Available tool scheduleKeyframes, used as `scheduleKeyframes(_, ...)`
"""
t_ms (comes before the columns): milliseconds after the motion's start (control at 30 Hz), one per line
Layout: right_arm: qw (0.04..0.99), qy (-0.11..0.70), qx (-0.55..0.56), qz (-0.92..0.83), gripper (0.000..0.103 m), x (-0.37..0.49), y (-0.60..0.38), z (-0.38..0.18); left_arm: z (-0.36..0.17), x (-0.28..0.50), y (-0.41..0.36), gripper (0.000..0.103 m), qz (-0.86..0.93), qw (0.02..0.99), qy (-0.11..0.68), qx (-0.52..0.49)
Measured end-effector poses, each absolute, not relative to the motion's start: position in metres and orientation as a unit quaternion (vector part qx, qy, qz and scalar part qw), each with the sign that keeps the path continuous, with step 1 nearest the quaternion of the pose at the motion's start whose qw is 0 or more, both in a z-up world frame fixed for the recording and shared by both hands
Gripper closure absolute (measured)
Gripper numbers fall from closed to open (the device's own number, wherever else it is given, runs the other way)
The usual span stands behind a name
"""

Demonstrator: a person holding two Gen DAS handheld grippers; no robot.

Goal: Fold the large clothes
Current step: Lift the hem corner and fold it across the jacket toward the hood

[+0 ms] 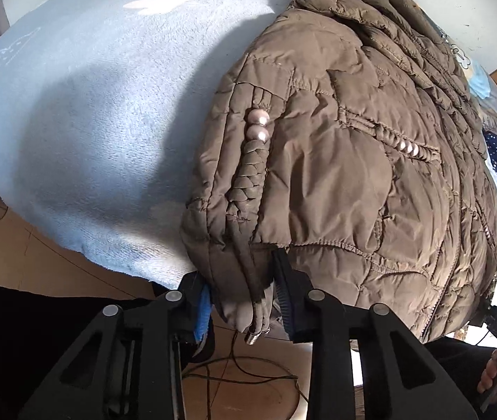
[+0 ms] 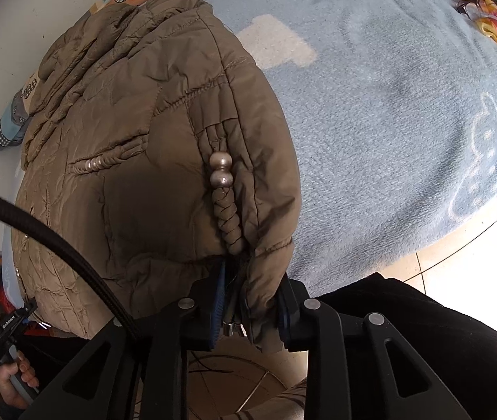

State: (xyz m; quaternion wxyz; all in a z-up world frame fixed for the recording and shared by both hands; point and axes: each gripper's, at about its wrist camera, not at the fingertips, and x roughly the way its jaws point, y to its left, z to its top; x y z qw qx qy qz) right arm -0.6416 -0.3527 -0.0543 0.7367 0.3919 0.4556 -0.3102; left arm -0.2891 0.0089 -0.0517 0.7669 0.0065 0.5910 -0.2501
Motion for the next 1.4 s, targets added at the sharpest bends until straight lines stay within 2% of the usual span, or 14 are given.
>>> scheduleKeyframes(67, 0.736, 0.458, 0.39, -0.311, 0.075, -0.638, -0.353, -0.057, -0.054, -0.29, 0.003, 0.065, -0.244, 0.77, 0.589, 0.014)
scheduleKeyframes(100, 0.739, 0.457, 0.387, -0.309, 0.081, -0.637, -0.353, -0.056, -0.052, -0.292, 0.003, 0.067, -0.245, 0.773, 0.585, 0.019)
scheduleKeyframes(133, 0.743, 0.456, 0.38, -0.309, 0.088, -0.637, -0.351, -0.053, -0.05, -0.293, 0.002, 0.071, -0.249, 0.776, 0.579, 0.021)
scheduleKeyframes(167, 0.748, 0.453, 0.375, -0.308, 0.09, -0.636, -0.348, -0.051, -0.045, -0.297, 0.002, 0.078, -0.25, 0.782, 0.57, 0.022)
scheduleKeyframes(233, 0.756, 0.441, 0.373, -0.307, 0.091, -0.64, -0.346, -0.044, -0.034, -0.304, 0.001, 0.082, -0.253, 0.793, 0.553, 0.023)
scheduleKeyframes(533, 0.818, 0.359, 0.338, -0.297, 0.093, -0.664, -0.316, 0.006, 0.035, -0.337, 0.011, 0.085, -0.291, 0.849, 0.441, 0.037)
scheduleKeyframes(700, 0.842, 0.342, 0.301, -0.289, 0.093, -0.665, -0.296, 0.026, 0.062, -0.35, 0.021, 0.086, -0.309, 0.865, 0.391, 0.057)
scheduleKeyframes(1067, 0.848, 0.327, 0.311, -0.277, 0.093, -0.682, -0.295, 0.036, 0.063, -0.336, 0.012, 0.086, -0.316, 0.863, 0.391, 0.043)
scheduleKeyframes(1400, 0.874, 0.287, 0.292, -0.262, 0.093, -0.681, -0.301, 0.066, 0.093, -0.321, 0.014, 0.086, -0.342, 0.87, 0.354, 0.032)
